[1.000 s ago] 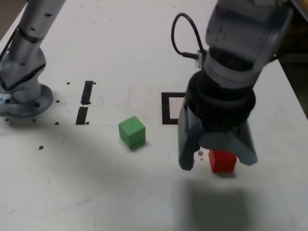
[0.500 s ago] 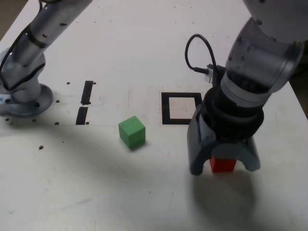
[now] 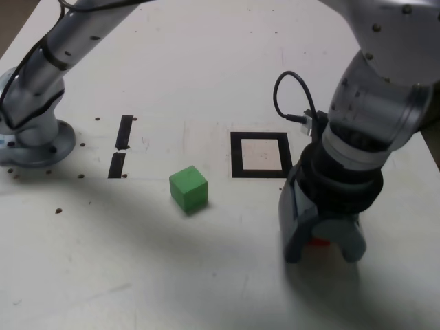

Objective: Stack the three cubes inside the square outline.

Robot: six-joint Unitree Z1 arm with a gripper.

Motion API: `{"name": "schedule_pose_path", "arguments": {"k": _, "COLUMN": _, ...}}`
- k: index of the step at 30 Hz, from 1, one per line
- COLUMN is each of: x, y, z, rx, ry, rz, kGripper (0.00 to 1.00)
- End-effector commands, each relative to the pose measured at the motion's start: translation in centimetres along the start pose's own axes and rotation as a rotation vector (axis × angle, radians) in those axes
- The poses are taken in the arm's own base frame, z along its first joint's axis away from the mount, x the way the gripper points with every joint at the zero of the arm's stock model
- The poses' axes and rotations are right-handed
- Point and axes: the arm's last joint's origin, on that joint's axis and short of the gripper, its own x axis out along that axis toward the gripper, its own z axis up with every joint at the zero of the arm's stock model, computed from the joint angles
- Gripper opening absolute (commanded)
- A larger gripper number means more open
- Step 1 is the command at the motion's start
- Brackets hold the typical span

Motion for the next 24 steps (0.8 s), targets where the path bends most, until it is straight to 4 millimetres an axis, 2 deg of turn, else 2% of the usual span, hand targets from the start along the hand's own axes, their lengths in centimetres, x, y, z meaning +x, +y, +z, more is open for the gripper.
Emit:
{"name": "schedule_pose_path", "arguments": {"k": 1, "x": 0.1, "y": 0.3, "z": 0.1, "rx": -0.003, "ry": 0.003, "rz": 0.001, "kGripper": 0.57}}
{"name": "schedule_pose_path", "arguments": {"k": 6, "x": -0.2, "y": 0.4, "z": -0.1, "rx": -0.006, "ry": 0.003, "rz": 0.013, "kGripper": 0.44}}
{"name": "schedule_pose_path", "arguments": {"k": 9, "x": -1.0, "y": 0.7, "z": -0.6, "rx": -0.016, "ry": 0.004, "rz": 0.028, "kGripper": 0.39}}
{"name": "schedule_pose_path", "arguments": {"k": 13, "x": -4.0, "y": 1.2, "z": -2.7, "rx": -0.031, "ry": 0.006, "rz": 0.059, "kGripper": 0.35}}
{"name": "schedule_pose_path", "arguments": {"k": 18, "x": -7.8, "y": 3.2, "z": -7.3, "rx": -0.034, "ry": 0.009, "rz": 0.096, "kGripper": 0.34}}
{"name": "schedule_pose_path", "arguments": {"k": 21, "x": -8.7, "y": 5.2, "z": -9.5, "rx": -0.03, "ry": 0.004, "rz": 0.12, "kGripper": 0.34}}
{"name": "schedule_pose_path", "arguments": {"k": 24, "x": -8.6, "y": 7.3, "z": -10.1, "rx": -0.02, "ry": 0.006, "rz": 0.131, "kGripper": 0.34}}
